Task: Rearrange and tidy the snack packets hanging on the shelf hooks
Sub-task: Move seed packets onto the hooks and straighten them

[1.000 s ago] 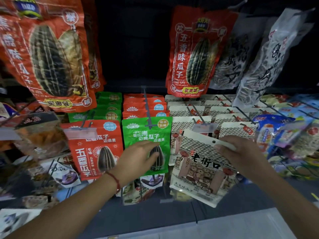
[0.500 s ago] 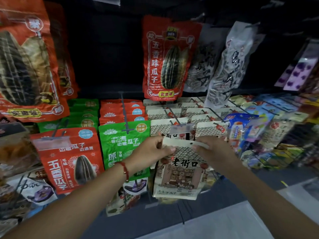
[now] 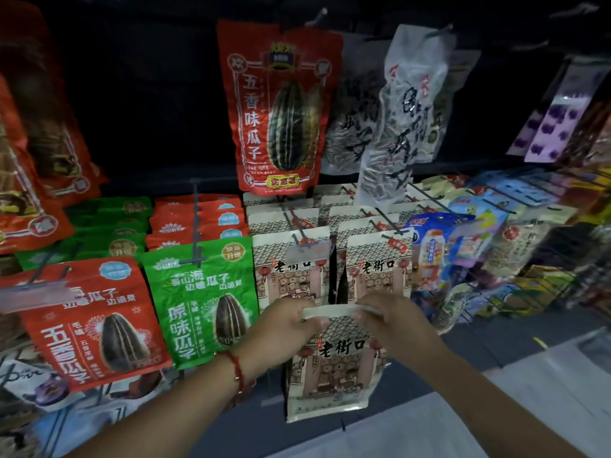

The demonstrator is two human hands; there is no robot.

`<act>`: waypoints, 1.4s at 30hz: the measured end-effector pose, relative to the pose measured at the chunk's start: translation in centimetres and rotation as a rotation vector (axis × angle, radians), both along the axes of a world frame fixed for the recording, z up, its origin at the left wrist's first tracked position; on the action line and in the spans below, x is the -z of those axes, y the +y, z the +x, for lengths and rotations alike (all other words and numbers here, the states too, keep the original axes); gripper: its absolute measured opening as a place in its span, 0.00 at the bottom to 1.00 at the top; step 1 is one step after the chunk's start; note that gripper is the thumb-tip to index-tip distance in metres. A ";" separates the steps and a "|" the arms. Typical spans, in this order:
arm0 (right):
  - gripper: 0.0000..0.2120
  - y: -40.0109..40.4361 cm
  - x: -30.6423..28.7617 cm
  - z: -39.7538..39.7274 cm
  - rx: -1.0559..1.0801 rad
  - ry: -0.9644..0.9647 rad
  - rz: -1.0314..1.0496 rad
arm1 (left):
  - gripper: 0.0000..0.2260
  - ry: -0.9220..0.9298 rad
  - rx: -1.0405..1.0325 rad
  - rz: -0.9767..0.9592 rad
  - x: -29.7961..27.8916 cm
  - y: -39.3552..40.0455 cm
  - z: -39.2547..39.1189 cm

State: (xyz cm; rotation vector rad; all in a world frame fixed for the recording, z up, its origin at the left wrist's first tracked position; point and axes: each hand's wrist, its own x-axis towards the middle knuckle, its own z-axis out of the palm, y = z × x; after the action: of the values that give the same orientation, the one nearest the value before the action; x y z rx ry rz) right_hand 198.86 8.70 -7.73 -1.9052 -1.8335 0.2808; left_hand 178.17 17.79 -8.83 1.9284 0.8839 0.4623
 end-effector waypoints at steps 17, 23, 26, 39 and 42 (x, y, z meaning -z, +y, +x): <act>0.04 2.1 1.8 17.2 -0.073 0.374 0.065 | 0.04 -0.068 -0.235 -0.049 -1.1 -1.7 16.4; 0.06 6.2 -0.1 19.5 -0.095 0.393 0.096 | 0.09 -0.130 -0.424 -0.030 -1.9 -0.5 19.8; 0.07 8.2 -0.4 19.5 -0.065 0.398 0.087 | 0.12 -0.079 -0.517 0.033 -1.7 0.9 20.6; 0.03 11.1 0.0 18.9 -0.022 0.392 0.072 | 0.06 -0.121 -0.571 0.114 -0.2 4.0 21.5; 0.06 11.3 0.2 18.7 -0.015 0.397 0.107 | 0.05 -0.161 -0.576 0.160 -0.1 4.1 21.1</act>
State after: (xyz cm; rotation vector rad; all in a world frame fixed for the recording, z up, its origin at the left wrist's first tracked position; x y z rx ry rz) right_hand 217.56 20.00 -7.95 -1.6257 -1.5639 0.5148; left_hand 199.26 21.84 -8.70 1.7244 1.3259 1.0381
